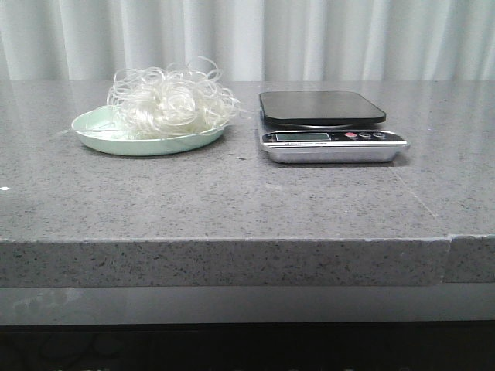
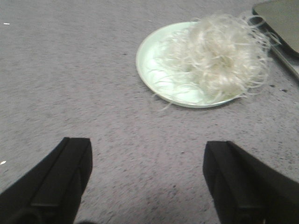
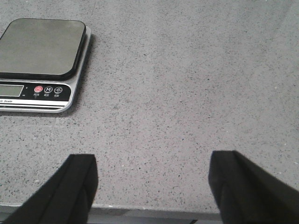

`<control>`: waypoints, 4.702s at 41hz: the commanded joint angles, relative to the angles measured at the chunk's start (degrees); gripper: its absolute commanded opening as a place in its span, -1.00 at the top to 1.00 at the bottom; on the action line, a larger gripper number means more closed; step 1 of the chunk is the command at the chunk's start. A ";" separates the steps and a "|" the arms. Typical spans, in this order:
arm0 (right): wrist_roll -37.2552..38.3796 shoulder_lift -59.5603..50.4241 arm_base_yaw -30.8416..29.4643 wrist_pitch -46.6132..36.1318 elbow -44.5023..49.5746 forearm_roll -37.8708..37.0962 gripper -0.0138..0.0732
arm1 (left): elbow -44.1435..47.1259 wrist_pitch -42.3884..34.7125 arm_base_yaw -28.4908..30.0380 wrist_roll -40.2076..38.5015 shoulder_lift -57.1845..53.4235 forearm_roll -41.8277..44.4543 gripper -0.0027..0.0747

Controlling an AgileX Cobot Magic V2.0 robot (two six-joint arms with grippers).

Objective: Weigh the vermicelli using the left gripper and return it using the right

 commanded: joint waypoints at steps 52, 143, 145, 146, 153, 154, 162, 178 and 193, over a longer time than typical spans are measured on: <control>-0.26 0.77 0.00 -3.80 -1.90 -0.13 -0.69 | -30.13 -11.66 -9.04 -0.06 49.21 -0.69 0.24; -0.26 0.77 0.00 -2.85 -1.90 -0.13 -0.69 | -66.49 -11.50 -25.96 2.46 64.81 -0.42 -0.13; -0.26 0.77 0.00 -2.85 -1.90 -0.13 -0.69 | -66.49 -11.01 -25.96 2.46 64.59 -0.42 -0.16; -0.26 0.77 0.00 -2.85 -1.90 -0.13 -0.69 | -66.49 -10.94 -25.96 2.46 64.45 -0.42 -0.16; -0.26 0.77 0.00 -2.85 -1.90 -0.13 -0.69 | -66.49 -9.04 -25.96 2.46 62.13 -0.28 -0.16; -0.26 0.77 0.00 -2.85 -1.90 -0.13 -0.69 | -66.49 -8.78 -25.96 2.46 61.69 -0.28 -0.16; -0.26 0.77 0.00 -2.75 -1.90 -0.13 -0.69 | -66.49 -5.57 -25.86 2.46 57.05 2.29 -0.16; -0.26 0.77 0.00 -2.75 -1.90 -0.13 -0.69 | -66.49 3.24 -25.86 2.46 45.35 4.92 -0.16; -0.26 0.77 0.00 -1.08 -1.90 -0.13 -0.69 | -55.89 9.08 -25.86 2.46 30.33 4.92 -0.16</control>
